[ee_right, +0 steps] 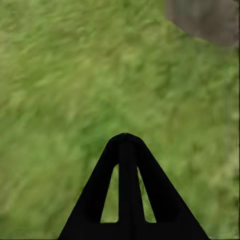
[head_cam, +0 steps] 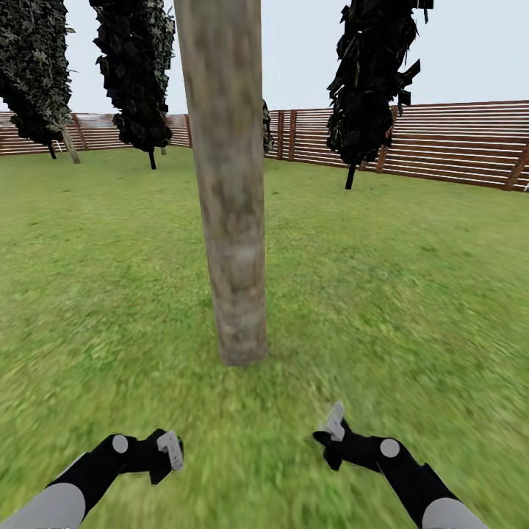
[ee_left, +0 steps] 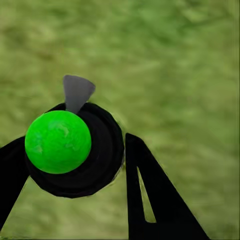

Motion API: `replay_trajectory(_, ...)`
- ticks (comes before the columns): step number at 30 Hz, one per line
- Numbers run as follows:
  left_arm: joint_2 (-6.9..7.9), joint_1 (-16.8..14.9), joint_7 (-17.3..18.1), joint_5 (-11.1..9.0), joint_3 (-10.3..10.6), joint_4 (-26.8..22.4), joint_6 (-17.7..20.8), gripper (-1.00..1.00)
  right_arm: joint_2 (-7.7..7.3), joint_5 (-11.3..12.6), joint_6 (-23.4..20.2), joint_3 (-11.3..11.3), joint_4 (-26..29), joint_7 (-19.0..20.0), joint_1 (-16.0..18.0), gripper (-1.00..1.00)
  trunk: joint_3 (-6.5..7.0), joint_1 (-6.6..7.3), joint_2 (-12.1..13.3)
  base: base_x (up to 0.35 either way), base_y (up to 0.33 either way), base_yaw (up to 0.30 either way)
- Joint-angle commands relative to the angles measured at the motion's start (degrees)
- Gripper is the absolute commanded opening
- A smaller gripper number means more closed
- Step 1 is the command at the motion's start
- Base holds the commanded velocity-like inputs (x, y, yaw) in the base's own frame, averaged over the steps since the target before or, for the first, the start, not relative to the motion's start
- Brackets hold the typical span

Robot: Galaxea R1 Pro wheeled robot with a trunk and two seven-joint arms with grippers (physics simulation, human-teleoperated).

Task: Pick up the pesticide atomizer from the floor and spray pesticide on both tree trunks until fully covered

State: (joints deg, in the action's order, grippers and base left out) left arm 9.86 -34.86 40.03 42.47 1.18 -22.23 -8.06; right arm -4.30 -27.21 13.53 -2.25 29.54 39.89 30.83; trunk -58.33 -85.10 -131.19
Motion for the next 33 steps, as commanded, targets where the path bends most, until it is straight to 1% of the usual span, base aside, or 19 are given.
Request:
replay_trajectory(1, -0.1, 0.0, -0.9, -0.2, -1.5, 0.8, -0.5, -1.0, -0.2, -0.4, 0.4, 2.7, -1.8, -4.1, 0.0, -1.0, -0.05, 0.01, 0.0, 0.0, 0.0, 0.0)
replay_trajectory(2, -0.16, 0.0, -1.6, -1.2, -3.2, 1.6, -0.5, -1.0, -0.29, -0.4, 0.4, 5.1, -3.8, -7.9, 0.0, -1.0, -0.05, 0.01, 0.0, 0.0, 0.0, 0.0)
replay_trajectory(3, -0.22, 0.0, -3.0, -3.3, -6.4, 2.8, -0.5, -1.0, -0.37, -0.4, 0.4, 8.0, -6.9, -14.0, 0.0, -1.0, -0.05, 0.01, 0.0, 0.0, 0.0, 0.0)
replay_trajectory(4, -0.22, 0.0, -4.5, -5.5, -9.4, 3.9, -0.5, -1.0, -0.36, -0.3, 0.5, 9.8, -9.8, -19.7, 0.0, -1.0, -0.05, 0.01, 0.0, 0.0, 0.0, 0.0)
replay_trajectory(5, -0.21, 0.0, -5.5, -6.8, -11.3, 4.6, -0.5, -1.0, -0.38, -0.3, 0.5, 10.5, -11.6, -23.0, 0.0, 1.0, -0.05, 0.01, 0.0, 0.0, 0.0, 0.0)
replay_trajectory(6, -0.2, 0.0, -6.6, -7.8, -13.0, 5.2, -0.5, -1.0, -0.37, -0.3, 0.6, 11.0, -13.1, -25.8, -0.1, 1.0, -0.05, 0.01, 0.0, 0.0, 0.0, 0.0)
replay_trajectory(9, -0.24, 0.0, -9.1, -9.5, -16.5, 6.2, -0.2, -1.0, -0.35, 0.1, 1.1, 11.8, -15.7, -31.9, -0.2, 1.0, -0.05, 0.01, 0.0, 0.0, 0.0, 0.0)
replay_trajectory(10, -0.29, 0.0, -10.3, -9.9, -18.2, 7.0, 1.2, -1.0, -0.36, 1.6, 2.4, 13.0, -16.5, -35.9, -0.2, 1.0, -0.05, 0.01, 0.0, 0.0, 0.0, 0.0)
replay_trajectory(11, -0.34, 0.0, -10.8, -10.1, -19.0, 7.6, 3.1, -1.0, -0.36, 3.2, 3.5, 14.0, -16.8, -38.4, -0.2, 1.0, -0.05, 0.01, 0.0, 0.0, 0.0, 0.0)
replay_trajectory(12, -0.38, 0.0, -11.0, -10.1, -19.2, 7.8, 4.3, -1.0, -0.36, 4.2, 4.1, 14.5, -17.0, -39.4, -0.3, 1.0, -0.05, 0.01, 0.0, 0.0, 0.0, 0.0)
replay_trajectory(15, -1.17, 0.0, -11.6, -10.2, -20.2, 8.3, 13.5, -1.0, -0.41, 9.2, 6.7, 16.1, -17.5, -42.6, -0.6, 1.0, -0.05, 0.01, 0.0, 0.0, 0.0, 0.0)
replay_trajectory(16, -1.71, 0.0, -12.1, -10.1, -20.3, 8.1, 17.2, -1.0, -0.39, 10.3, 7.7, 16.4, -17.6, -43.1, -1.7, 1.0, -0.05, 0.01, 0.0, 0.0, 0.0, 0.0)
replay_trajectory(17, -1.87, -0.1, -12.9, -10.1, -20.3, 8.0, 18.1, -1.0, -0.44, 10.6, 9.0, 16.5, -17.6, -43.3, -2.4, 1.0, -0.05, 0.01, 0.0, 0.0, 0.0, 0.0)
replay_trajectory(20, -1.98, -0.1, -14.6, -10.2, -20.4, 7.9, 18.8, -1.0, -0.47, 10.7, 11.9, 16.6, -17.7, -43.4, -3.9, 1.0, -0.05, 0.01, 0.0, 0.0, 0.0, 0.0)
replay_trajectory(21, -2.41, -0.1, -15.3, -10.1, -20.4, 7.9, 18.9, -1.0, -0.36, 10.7, 13.0, 16.6, -17.7, -43.4, -4.9, 1.0, -0.05, 0.01, 0.0, 0.0, 0.0, 0.0)
replay_trajectory(25, -3.43, -0.1, -16.9, -10.1, -20.4, 7.9, 19.0, -1.0, -0.14, 10.6, 13.6, 16.5, -17.7, -43.3, -5.6, 1.0, -0.05, 0.01, 0.0, 0.0, 0.0, 0.0)
replay_trajectory(27, -3.81, -0.1, -21.3, -10.2, -20.5, 7.9, 19.0, -1.0, 0.08, 10.6, 13.7, 16.5, -17.8, -43.2, -5.9, 1.0, -0.05, 0.01, 0.0, 0.016, 0.0, 0.0)
replay_trajectory(28, -4.0, -0.1, -22.3, -10.3, -20.4, 7.9, 19.0, -1.0, 0.11, 10.6, 13.7, 16.5, -17.8, -43.2, -5.9, 1.0, -0.05, 0.01, 0.0, 0.103, 0.0, 0.0)
replay_trajectory(33, -7.09, -0.1, -24.0, -10.2, -20.1, 7.8, 19.1, -1.0, 0.1, 10.6, 13.7, 16.5, -17.8, -43.5, -6.0, 1.0, -0.05, 0.01, 0.0, 0.238, -0.078, 0.0)
